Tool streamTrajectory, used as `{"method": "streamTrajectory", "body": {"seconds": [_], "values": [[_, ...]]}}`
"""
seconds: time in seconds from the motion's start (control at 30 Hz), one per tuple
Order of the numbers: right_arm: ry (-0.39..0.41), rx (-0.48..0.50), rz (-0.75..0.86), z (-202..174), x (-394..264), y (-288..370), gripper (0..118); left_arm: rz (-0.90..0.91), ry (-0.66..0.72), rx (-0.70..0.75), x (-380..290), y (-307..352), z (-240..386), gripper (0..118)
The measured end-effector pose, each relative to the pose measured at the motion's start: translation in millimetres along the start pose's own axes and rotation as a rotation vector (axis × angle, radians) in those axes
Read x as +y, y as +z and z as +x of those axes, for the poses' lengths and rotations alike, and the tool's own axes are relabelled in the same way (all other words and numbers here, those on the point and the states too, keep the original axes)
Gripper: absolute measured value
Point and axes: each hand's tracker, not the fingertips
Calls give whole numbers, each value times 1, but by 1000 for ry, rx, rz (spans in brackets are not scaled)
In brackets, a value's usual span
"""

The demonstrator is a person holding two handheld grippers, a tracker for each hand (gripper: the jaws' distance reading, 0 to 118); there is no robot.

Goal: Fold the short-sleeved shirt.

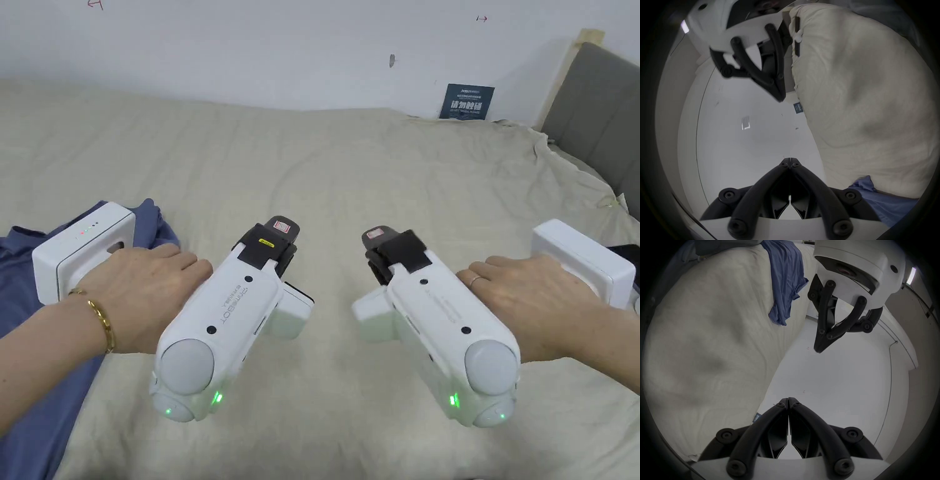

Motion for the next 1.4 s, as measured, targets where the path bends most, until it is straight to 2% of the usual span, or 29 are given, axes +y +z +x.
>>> {"method": "streamTrajectory", "body": {"seconds": [0.03, 0.07, 0.1, 0.13, 0.17, 0.23, 0.3, 0.33, 0.37, 0.43, 0.5, 0.7, 0.8, 1.13, 1.4], "values": [[-154, 3, -48, 11, -4, -1, 0, -28, 106, -6, -2, -1, -6, 0], [-340, 11, -96, 23, -7, -2, 0, -67, 264, -28, -7, -2, -15, 0], [-534, 17, -139, 34, -12, -3, 0, -125, 462, -51, -11, -4, -28, 0], [-768, 35, -186, 48, -21, -3, 0, -188, 689, -53, -17, -5, -43, 0], [-987, 22, -221, 59, -31, 0, 0, -224, 927, -1, -26, -4, -54, 0], [-1352, -41, -236, 68, -51, 6, 0, -249, 1356, 80, -48, 0, -70, 0], [-1623, -94, -257, 66, -65, 11, 0, -303, 1667, 176, -65, 4, -71, 0], [-1731, -147, -271, 62, -72, 13, 0, -325, 1792, 231, -69, 8, -70, 0], [-1787, -190, -290, 58, -74, 14, 0, -359, 1845, 272, -72, 9, -66, 0], [-1828, -271, -341, 51, -64, 19, 0, -437, 1928, 368, -74, 14, -56, 0], [-1824, -292, -376, 41, -61, 21, 0, -457, 1936, 365, -73, 12, -44, 0], [-1842, -233, -411, 5, -66, 18, 0, -443, 1873, 279, -56, 18, -27, 0], [-1822, -199, -416, -3, -66, 20, 0, -454, 1850, 245, -47, 20, -23, 0], [-1788, -161, -409, -3, -57, 24, 0, -463, 1790, 202, -45, 17, -13, 0], [-1785, -170, -399, 2, -57, 26, 0, -460, 1793, 206, -47, 16, -16, 0]]}}
